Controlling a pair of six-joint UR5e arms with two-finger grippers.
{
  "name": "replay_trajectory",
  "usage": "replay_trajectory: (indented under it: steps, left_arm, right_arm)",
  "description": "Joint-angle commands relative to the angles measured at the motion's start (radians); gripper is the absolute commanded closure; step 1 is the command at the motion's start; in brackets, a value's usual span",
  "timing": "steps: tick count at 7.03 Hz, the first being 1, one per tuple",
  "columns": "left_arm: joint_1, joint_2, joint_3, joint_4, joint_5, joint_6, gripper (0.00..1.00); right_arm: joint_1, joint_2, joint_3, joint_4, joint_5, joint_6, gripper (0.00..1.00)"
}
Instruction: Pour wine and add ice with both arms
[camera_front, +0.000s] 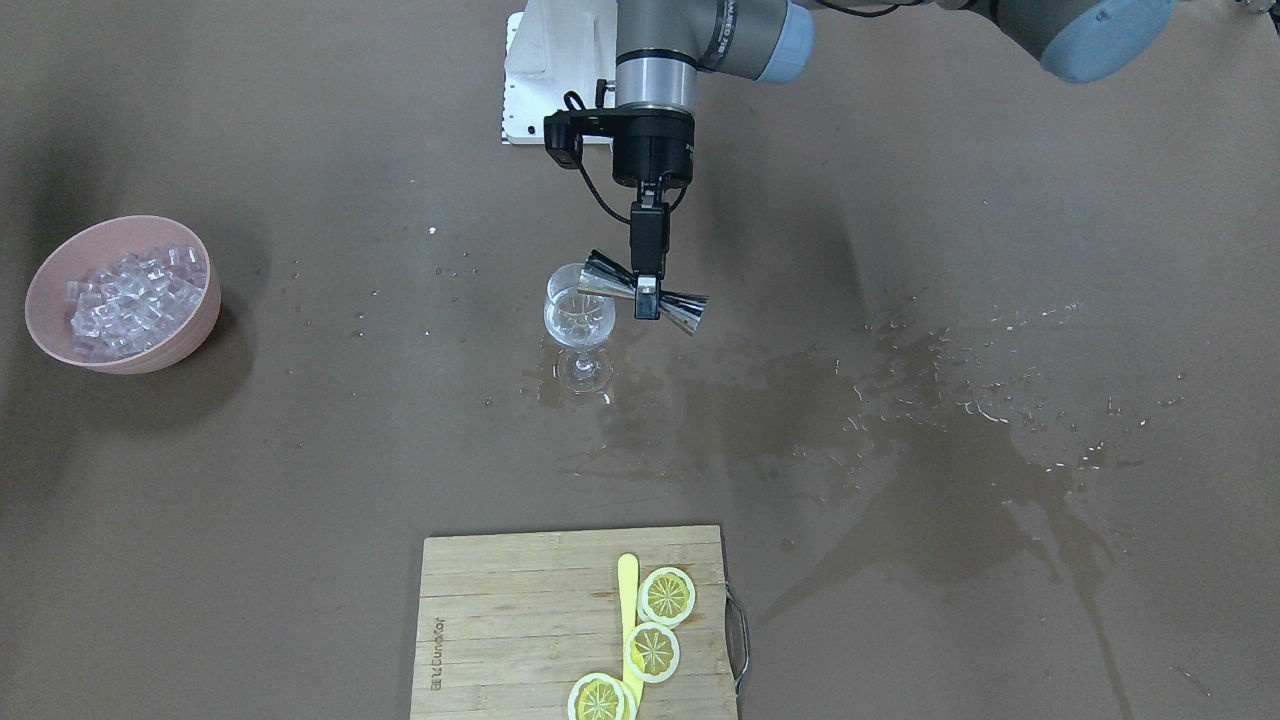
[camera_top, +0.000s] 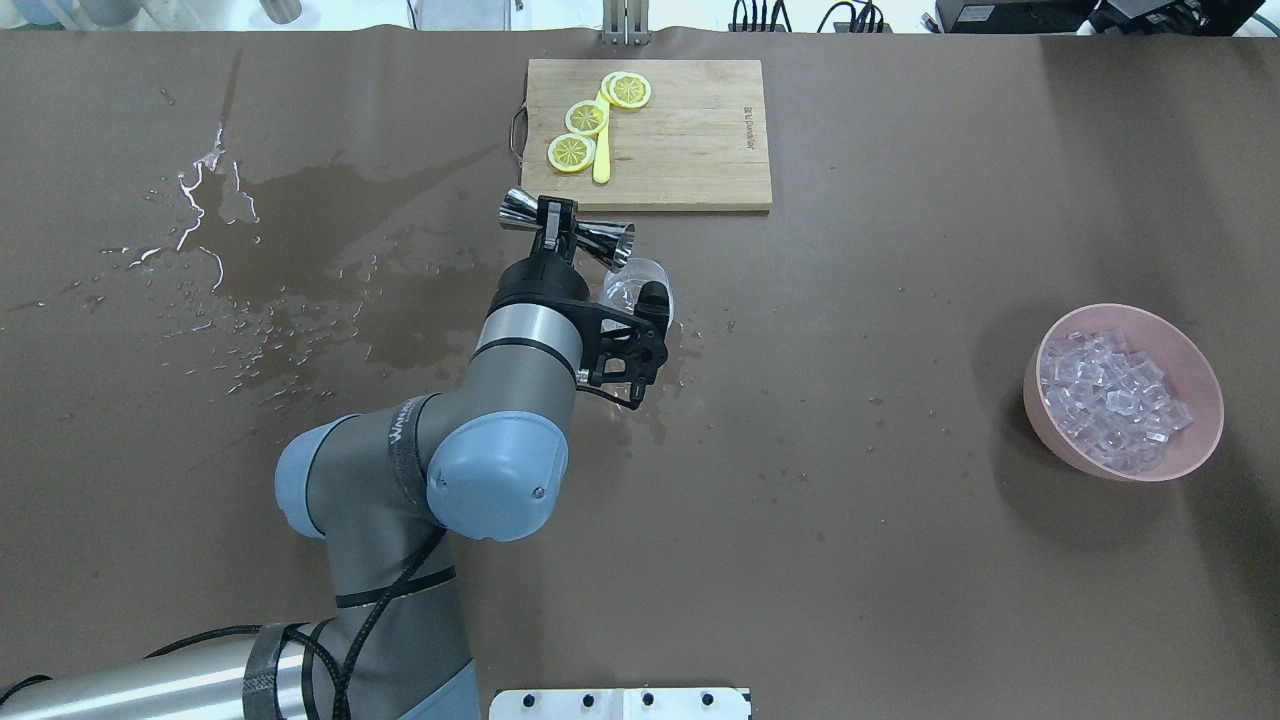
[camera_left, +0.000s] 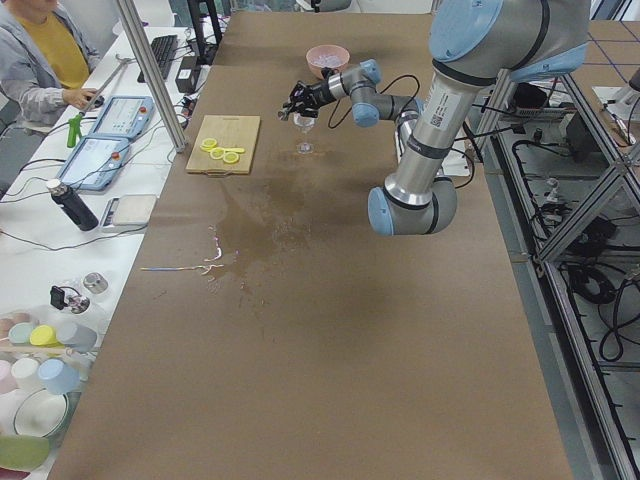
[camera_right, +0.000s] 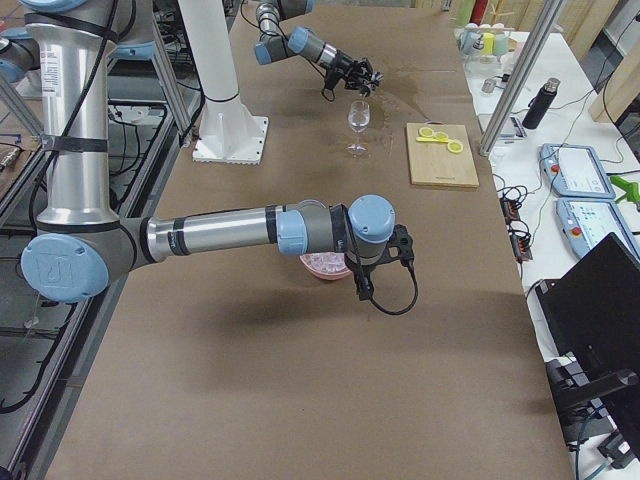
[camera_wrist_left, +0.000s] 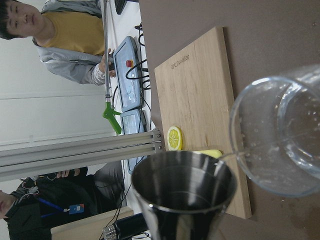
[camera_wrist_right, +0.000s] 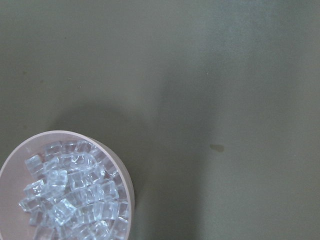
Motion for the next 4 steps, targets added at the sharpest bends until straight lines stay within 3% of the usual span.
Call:
replay_trajectory:
  steps: [1, 4]
  left_arm:
    - [0.001, -0.007, -0.009, 0.053, 0.008, 0.003, 1.00]
    - [0.002, -0.004, -0.013, -0.018, 0.004, -0.094, 1.00]
  right_arm:
    - [0.000, 0.000, -0.001, 0.000, 0.003, 0.000, 0.00]
    - [0.000, 0.000, -0.001, 0.000, 0.001, 0.000, 0.00]
